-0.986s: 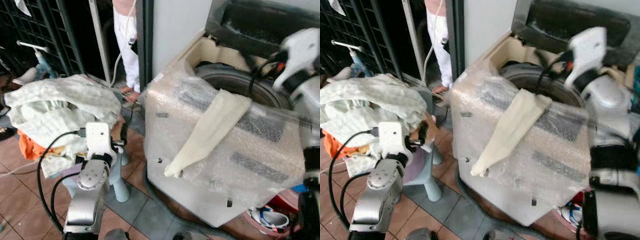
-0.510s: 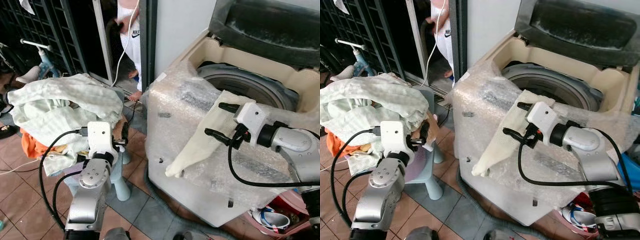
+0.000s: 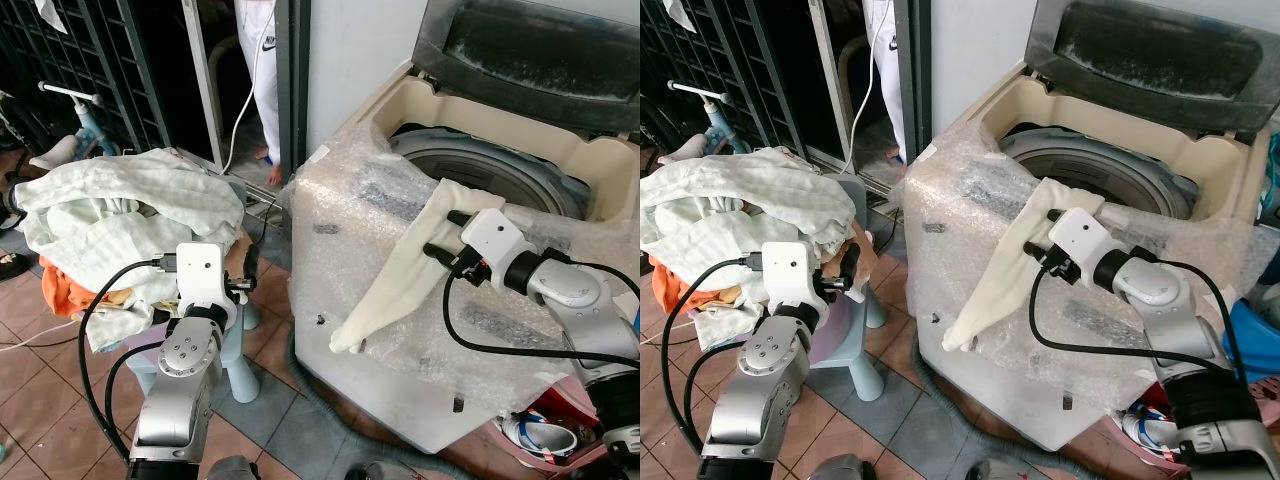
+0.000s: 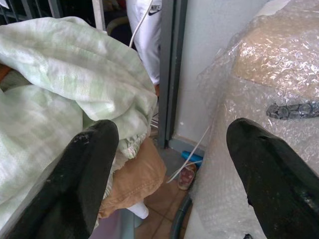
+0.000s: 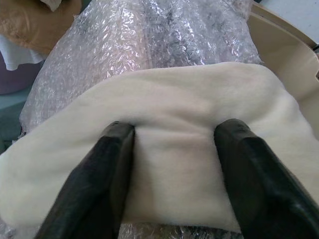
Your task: Clothes washing
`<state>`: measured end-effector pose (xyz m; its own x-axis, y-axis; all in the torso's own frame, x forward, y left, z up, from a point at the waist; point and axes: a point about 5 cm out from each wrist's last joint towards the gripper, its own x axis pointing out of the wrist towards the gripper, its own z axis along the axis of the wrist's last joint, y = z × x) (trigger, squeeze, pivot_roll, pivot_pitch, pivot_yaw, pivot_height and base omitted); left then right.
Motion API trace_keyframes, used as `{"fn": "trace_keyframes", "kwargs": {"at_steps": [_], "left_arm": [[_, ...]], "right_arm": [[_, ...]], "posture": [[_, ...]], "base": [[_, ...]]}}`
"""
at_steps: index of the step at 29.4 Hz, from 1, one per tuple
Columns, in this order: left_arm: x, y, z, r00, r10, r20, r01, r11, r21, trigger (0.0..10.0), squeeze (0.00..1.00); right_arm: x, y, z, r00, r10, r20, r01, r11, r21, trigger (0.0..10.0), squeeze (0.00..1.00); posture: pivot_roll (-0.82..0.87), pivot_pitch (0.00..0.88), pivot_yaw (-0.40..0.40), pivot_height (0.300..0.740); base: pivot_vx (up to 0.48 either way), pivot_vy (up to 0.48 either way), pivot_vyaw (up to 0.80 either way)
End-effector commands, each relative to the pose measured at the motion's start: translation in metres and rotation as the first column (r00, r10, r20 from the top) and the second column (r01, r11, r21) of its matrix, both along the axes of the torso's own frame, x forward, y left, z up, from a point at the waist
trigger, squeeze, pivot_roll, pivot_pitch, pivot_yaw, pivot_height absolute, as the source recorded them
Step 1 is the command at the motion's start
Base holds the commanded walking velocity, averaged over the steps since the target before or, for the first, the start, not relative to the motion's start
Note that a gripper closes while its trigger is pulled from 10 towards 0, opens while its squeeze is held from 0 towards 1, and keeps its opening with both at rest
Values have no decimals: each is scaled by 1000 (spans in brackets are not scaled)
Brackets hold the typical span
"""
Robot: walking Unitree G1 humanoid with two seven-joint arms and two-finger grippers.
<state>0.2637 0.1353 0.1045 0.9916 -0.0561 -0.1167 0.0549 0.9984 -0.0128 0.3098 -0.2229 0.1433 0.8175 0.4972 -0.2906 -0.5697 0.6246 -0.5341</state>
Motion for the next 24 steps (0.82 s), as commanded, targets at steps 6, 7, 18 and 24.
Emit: {"fn": "trace_keyframes", "kwargs": {"at_steps": [6,7,18,24], "left_arm": [[-1,0,1,1000,-4,0,4,1000,7,10000,0],[-1,0,1,1000,-4,0,4,1000,7,10000,0],[-1,0,1,1000,-4,1,4,1000,8,10000,0],[-1,0,1,1000,-3,1,3,1000,7,10000,0]], "right_arm": [[3,-3,-4,999,-52,-8,52,999,14,0,0],[3,-3,-4,999,-53,-8,53,999,14,0,0],[10,-7,6,995,-98,27,96,994,60,0,0],[12,-9,9,994,-102,28,100,993,70,0,0]], "posture": [[-58,0,-16,740],[-58,0,-16,740],[-56,0,-15,740],[-56,0,-17,740]], "base": [[0,0,0],[0,0,0],[0,0,0],[0,0,0]]}}
